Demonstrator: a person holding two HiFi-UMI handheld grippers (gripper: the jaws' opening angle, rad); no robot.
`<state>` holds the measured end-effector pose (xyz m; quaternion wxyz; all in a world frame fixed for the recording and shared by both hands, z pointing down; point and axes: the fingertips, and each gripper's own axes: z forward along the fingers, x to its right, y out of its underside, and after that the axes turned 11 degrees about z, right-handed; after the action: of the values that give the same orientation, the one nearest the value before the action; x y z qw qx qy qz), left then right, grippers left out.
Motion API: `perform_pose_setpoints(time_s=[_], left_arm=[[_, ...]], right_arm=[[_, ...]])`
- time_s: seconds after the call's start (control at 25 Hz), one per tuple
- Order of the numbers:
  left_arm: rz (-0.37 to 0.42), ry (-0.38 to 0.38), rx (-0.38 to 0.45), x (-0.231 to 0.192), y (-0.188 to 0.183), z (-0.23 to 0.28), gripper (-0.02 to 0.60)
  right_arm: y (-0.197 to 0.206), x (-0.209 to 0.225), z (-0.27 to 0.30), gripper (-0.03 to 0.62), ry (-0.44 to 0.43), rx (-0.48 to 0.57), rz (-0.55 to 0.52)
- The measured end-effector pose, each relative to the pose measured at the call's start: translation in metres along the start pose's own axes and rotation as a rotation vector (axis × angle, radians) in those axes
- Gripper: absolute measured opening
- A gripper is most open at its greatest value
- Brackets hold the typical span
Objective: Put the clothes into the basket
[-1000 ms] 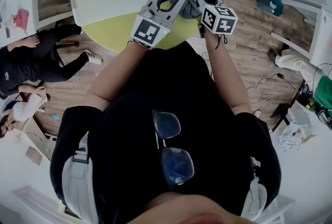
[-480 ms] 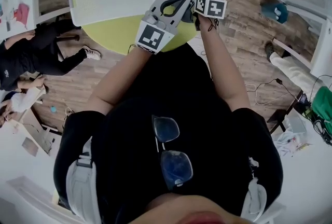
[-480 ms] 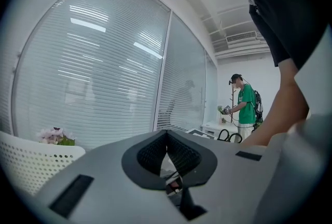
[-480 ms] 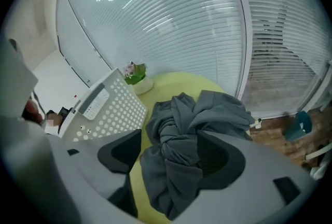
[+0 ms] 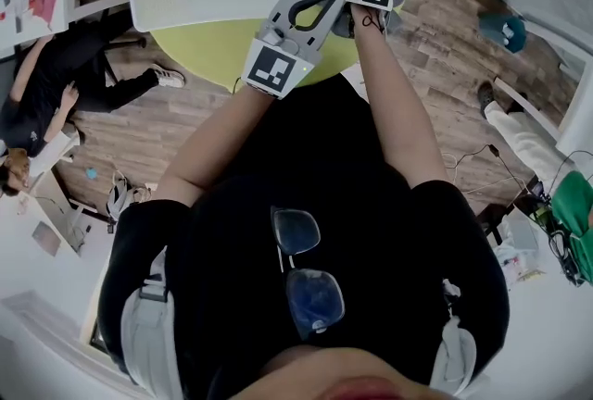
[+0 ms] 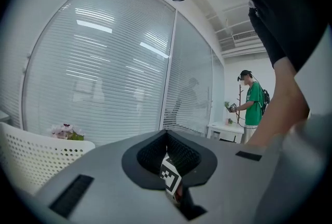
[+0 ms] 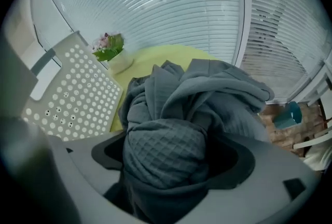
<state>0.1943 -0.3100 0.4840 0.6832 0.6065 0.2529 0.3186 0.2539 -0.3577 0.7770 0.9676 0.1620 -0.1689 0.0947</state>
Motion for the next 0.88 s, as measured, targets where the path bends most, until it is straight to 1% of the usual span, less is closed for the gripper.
perform_pose_setpoints(time_s=[0.2,0.36,0.4,0.48,0.6,0.76,0.88], left_arm=[[-0.042,-0.052,-0.016,-0.011,0.002,-0.007,0.011],[-0.047,-0.081,-0.023,-0.016,0.003,-0.012,0.011],[-0.046,-0.087,-0.024,-0.017,0.003,-0.013,0.010],[-0.044,-0.098,-0.027,-0.017,0.002,-0.015,0.011],[-0.027,-0.101,-0.037,-0.016,-0.003,-0.017,0.011],[0.000,-0.108,-0.017,-0.013,-0.014,-0.022,0.011],[0.039,-0.101,-0.048,-0.009,-0.020,-0.027,0.011]], right_arm=[[-0.006,-0.002,0.014,0.417,0.003,0.018,-0.031],[-0.007,0.000,0.014,0.416,0.014,0.029,-0.071],[-0.008,0.000,0.012,0.411,0.012,0.034,-0.085],[-0.009,-0.003,0.006,0.368,0.002,0.042,-0.123],[-0.011,-0.006,-0.005,0.340,-0.029,0.041,-0.190],[-0.008,-0.014,-0.024,0.336,-0.083,0.007,-0.255],[-0.012,-0.025,-0.043,0.334,-0.091,0.008,-0.349]])
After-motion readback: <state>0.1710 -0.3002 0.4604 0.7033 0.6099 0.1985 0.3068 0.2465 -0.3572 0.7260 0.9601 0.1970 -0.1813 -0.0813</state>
